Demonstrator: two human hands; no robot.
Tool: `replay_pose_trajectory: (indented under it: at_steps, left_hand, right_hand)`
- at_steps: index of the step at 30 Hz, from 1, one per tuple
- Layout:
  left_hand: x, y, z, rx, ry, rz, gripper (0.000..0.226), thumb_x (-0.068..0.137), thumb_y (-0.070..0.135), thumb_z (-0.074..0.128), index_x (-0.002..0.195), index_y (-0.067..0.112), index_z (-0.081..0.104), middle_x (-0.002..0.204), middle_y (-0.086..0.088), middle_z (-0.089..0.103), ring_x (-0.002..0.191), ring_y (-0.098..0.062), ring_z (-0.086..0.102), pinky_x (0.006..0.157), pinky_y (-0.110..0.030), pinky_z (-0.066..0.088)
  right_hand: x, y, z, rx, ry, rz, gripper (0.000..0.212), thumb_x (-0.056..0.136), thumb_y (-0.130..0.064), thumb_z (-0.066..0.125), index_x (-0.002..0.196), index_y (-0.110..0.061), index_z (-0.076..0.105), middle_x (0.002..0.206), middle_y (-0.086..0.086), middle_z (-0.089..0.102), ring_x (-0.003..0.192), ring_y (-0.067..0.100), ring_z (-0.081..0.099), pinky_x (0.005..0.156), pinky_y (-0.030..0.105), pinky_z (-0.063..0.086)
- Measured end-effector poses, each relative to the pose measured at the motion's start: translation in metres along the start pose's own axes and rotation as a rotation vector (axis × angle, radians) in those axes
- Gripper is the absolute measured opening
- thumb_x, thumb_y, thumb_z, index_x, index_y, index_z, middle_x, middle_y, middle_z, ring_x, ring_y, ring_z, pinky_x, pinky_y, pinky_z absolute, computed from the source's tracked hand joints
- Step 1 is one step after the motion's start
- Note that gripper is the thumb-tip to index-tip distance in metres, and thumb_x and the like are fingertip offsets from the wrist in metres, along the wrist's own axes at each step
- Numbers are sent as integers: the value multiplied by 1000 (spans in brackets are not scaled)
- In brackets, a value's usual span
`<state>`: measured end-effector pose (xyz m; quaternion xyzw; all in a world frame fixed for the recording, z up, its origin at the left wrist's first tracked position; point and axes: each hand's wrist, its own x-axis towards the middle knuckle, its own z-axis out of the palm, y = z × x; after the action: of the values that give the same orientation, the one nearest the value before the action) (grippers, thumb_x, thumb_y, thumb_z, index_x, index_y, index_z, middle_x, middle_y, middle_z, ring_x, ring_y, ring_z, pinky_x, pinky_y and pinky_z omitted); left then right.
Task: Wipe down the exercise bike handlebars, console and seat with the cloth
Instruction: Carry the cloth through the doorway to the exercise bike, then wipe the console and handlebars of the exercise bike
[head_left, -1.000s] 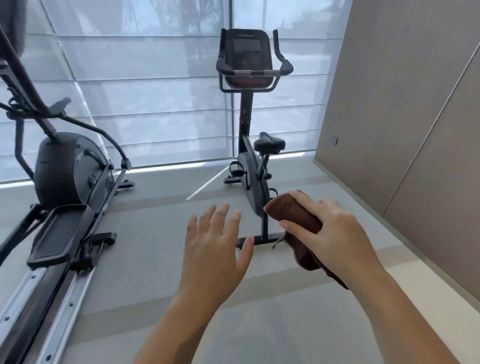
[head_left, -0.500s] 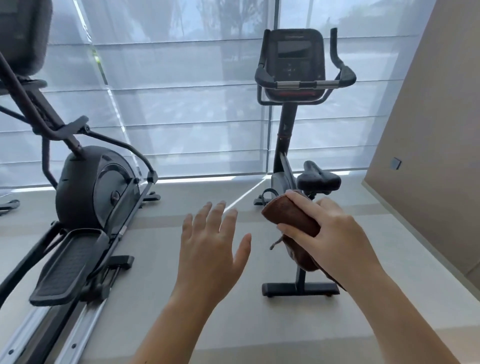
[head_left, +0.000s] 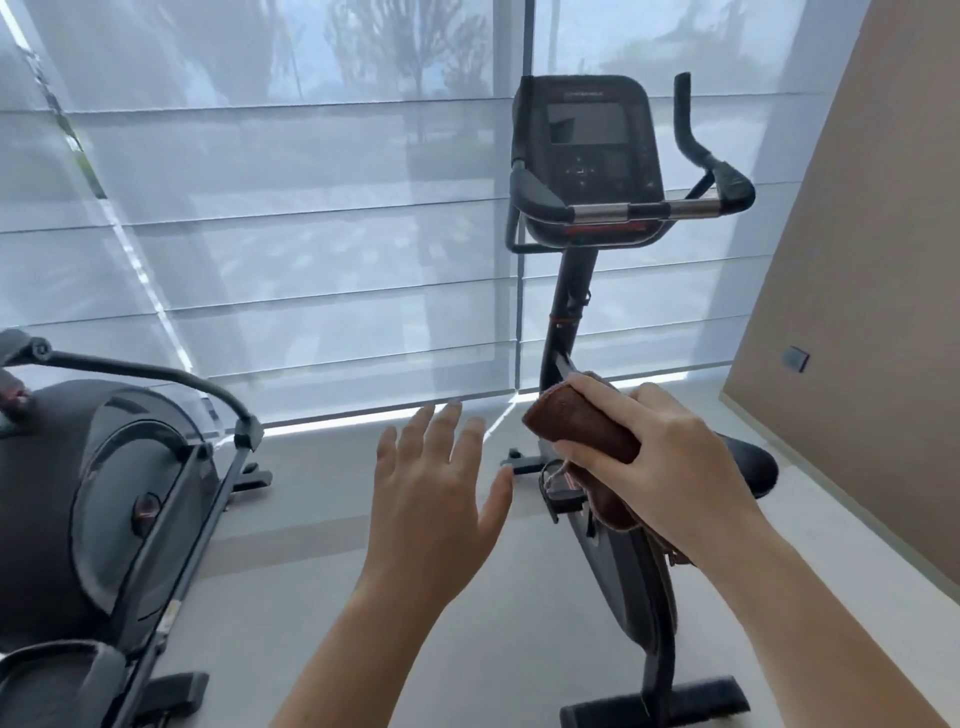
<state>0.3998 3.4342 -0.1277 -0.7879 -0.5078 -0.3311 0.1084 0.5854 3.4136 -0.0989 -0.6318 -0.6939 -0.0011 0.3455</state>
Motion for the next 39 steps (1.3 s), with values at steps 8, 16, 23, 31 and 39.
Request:
replay_pose_trajectory:
  at_steps: [8,16,23,31,39]
  left_hand:
    - [104,-71,72,-55,-29,48,49,83,40,36,113,9,59,118,-12,61,114,-33,53,96,-53,36]
    - [237,-121,169,-31,9,99,38,81,31,60,110,5,61,117,-17,61,113,-37,53,94,-57,36]
    - [363,-147,226,-46,35,116,41,80,29,60,113,4,60,119,-18,60,114,-38,52,95,-57,34]
    - [457,-184,282,-124,17,153,44,82,34,50,114,5,59,122,-17,59,117,-36,50,97,-56,33]
    - [574,-250,329,-197,66,308,44,84,35,50,116,6,58,123,-17,58,118,-37,49,98,-56,32]
  right_hand:
    - [121,26,63,-13,9,44,61,71,-61,55,129,-46,44,88,-6,52,79,12,50,68,22,38]
    - [258,84,123,18,50,38,62,70,-63,54,128,-45,45,89,-7,52,80,10,52,70,21,40]
    - [381,129,141,-36,120,3,67,68,-65,47,129,-38,48,84,-5,52,74,13,53,66,19,39]
    - [477,148,164,-80,153,-25,69,68,-68,43,128,-36,50,84,-4,53,74,14,55,67,18,43]
    - [587,133,172,-202,254,-9,68,66,-70,41,127,-41,50,89,-1,56,79,18,57,74,35,52]
